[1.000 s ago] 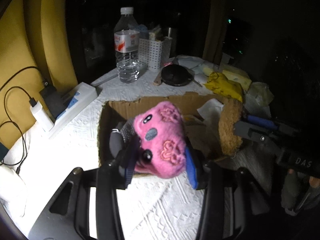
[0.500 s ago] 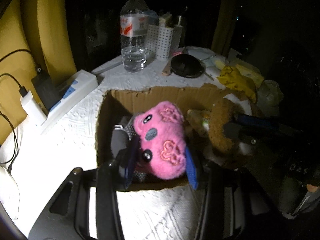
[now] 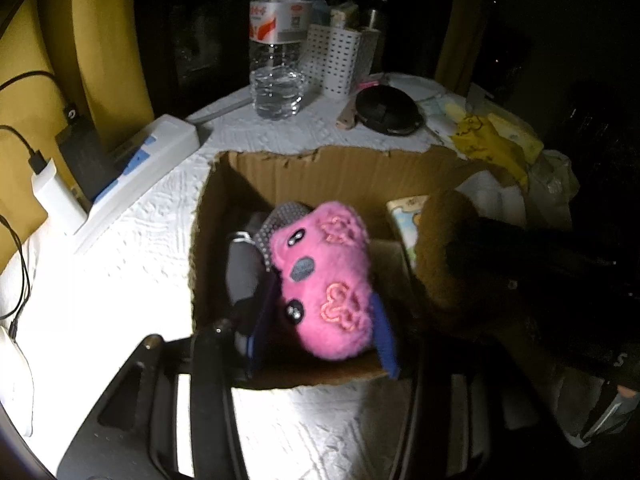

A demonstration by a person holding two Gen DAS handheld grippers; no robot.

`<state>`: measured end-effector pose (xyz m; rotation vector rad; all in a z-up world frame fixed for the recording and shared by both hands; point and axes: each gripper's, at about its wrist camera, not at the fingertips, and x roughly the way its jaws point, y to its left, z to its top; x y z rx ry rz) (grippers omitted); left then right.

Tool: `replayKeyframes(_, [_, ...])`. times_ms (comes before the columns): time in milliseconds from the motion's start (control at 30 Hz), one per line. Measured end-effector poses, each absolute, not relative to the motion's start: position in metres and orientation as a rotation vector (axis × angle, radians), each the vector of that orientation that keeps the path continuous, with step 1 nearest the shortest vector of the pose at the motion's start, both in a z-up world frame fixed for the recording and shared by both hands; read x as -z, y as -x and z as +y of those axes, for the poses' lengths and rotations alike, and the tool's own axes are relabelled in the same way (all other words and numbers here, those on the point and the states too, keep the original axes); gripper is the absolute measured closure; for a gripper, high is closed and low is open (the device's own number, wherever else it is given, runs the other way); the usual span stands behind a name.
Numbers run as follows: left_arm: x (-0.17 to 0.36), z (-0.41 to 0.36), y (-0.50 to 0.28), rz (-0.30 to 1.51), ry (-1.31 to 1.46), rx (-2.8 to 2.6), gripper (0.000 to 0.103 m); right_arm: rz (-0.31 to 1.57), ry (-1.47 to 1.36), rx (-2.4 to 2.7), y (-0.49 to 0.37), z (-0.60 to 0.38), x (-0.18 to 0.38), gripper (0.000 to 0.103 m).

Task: Organize soft objects
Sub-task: 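Lower the pink and brown plush toys into the box and open both tools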

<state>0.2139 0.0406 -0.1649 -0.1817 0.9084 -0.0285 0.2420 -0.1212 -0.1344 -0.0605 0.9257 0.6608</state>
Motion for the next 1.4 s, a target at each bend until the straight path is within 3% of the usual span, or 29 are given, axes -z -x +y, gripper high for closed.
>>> replayKeyframes(300, [0.151,0.049,-0.209,0.872,0.19,0.017,0.051,0.887,0.063,-0.678,-0.244,-0.11,0.114,0.066])
replayKeyframes(667, [0.151,0.059,-0.209,0.871,0.212,0.015,0.05,0.966,0.096,-0.657,-0.256,-0.087,0.152,0.066])
replayKeyframes(1233, [0.133,0.049,-0.199,0.836,0.191,0.012,0.049,0.919,0.093,-0.605,-0.242,-0.113,0.119,0.062])
replayKeyframes(1267, [0.131,0.048,-0.198,0.833,0.189,0.013,0.048,0.917,0.097,-0.599,-0.241,-0.114,0.118,0.06])
replayKeyframes(1333, [0.126,0.046,-0.196,0.821,0.193,0.021,0.027,0.912,0.104,-0.586,-0.237,-0.118,0.115,0.06])
replayKeyframes(1400, [0.121,0.045,-0.192,0.806,0.2,0.029,0.026,0.911,0.105,-0.574,-0.234,-0.123,0.112,0.06])
